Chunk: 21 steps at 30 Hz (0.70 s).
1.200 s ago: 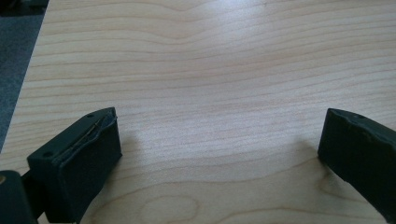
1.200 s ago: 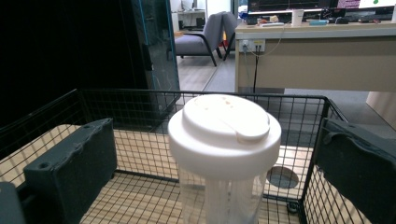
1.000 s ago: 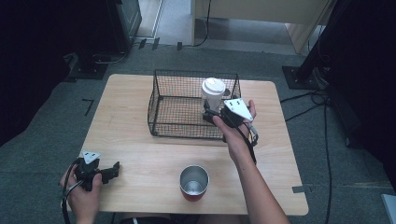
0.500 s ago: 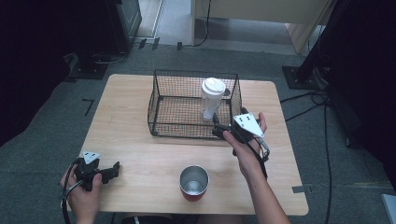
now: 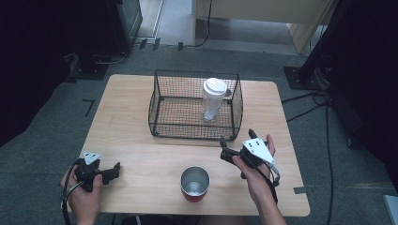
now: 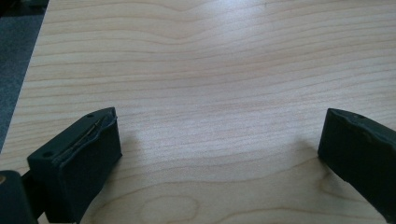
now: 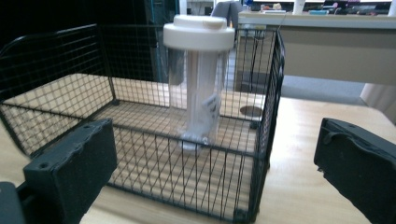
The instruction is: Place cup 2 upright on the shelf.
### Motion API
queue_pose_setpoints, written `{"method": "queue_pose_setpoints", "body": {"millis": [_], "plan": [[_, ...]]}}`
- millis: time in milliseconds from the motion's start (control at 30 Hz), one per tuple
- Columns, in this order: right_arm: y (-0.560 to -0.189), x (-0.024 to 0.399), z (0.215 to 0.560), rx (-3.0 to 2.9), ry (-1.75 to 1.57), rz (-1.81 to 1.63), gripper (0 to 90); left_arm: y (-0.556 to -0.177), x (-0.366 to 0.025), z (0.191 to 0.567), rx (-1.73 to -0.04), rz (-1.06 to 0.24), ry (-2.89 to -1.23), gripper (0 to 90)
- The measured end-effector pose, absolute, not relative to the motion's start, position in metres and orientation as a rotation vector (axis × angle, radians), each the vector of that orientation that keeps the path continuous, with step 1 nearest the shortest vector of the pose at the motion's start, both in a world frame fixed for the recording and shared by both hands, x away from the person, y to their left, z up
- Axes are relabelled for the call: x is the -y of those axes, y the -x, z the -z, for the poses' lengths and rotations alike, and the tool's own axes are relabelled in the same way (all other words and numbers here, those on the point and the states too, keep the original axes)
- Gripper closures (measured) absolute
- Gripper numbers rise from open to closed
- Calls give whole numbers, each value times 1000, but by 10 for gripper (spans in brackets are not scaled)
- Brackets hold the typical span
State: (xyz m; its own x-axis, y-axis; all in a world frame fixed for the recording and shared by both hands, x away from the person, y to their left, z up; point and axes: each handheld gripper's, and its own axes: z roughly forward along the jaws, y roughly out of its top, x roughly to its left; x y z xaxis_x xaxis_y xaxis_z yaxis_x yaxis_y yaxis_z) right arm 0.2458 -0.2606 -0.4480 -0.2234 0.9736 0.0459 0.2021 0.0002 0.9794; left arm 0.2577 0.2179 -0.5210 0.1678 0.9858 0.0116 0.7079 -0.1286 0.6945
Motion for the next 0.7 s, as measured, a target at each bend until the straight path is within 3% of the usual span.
{"method": "queue_pose_setpoints", "body": {"millis": [700], "plan": [[-174, 260, 491, -1710, -1225, -1360, 0, -258, -218, 521, -1597, -657, -1902, 0]]}}
